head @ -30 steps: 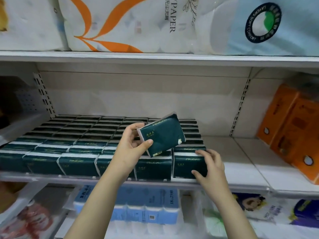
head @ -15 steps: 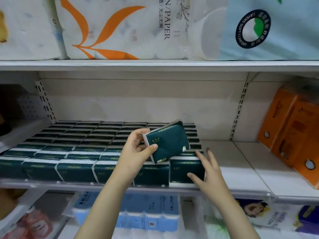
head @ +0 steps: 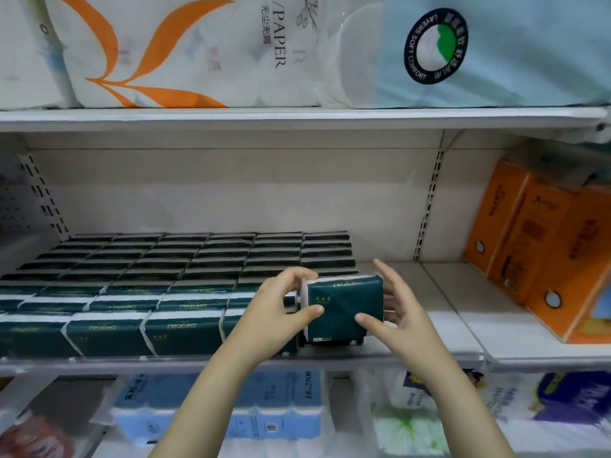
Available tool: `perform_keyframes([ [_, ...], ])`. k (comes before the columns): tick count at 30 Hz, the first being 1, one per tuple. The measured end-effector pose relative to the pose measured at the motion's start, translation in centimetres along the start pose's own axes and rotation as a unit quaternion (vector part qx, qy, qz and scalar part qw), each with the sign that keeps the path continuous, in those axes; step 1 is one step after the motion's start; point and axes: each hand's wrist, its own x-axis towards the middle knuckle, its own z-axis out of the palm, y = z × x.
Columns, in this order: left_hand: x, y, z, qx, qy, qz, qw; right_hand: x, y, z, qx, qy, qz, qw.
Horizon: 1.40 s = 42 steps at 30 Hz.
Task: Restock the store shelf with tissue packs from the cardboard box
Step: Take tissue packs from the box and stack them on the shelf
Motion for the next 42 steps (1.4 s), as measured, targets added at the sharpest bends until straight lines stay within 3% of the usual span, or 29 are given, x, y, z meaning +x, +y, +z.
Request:
perform_keyframes([
  [3,-0.1,-1.1,0.8,0.142,-0.011,-0.003,0.990,-0.5,1.1,0.6,-0.030,0.026,-0.004,0.999],
  [6,-0.5,-1.4,1.5,0.187,0.000,-0.005,0.982,-0.8,2.0,1.3,-0.044,0.040,-0.005,0.998],
  [12,-0.8,-1.3,1.7,0.318,0.000,0.069,0.946,-1.2,3.6,2.3,-0.086,0.035,-0.004,0.996],
  [20,-0.5,-2.1,1.6,0.331,-0.010,0.063,0.942,-0.6,4.1,2.9,-0.103,0.028,0.004,0.994],
  [29,1.0,-2.6,2.5,0.364,0.028,0.078,0.928,0.5,4.2,3.0,-0.155,0.034,0.015,0.987],
  [35,0.2,-3.1,3.1,0.451,-0.009,0.098,0.887,-0.7,5.0,3.3,-0.222,0.022,0.010,0.975],
  [42,-0.2,-3.6,2.9,0.442,-0.013,0.116,0.889,-0.9,5.2,3.2,-0.215,0.013,0.005,0.976],
])
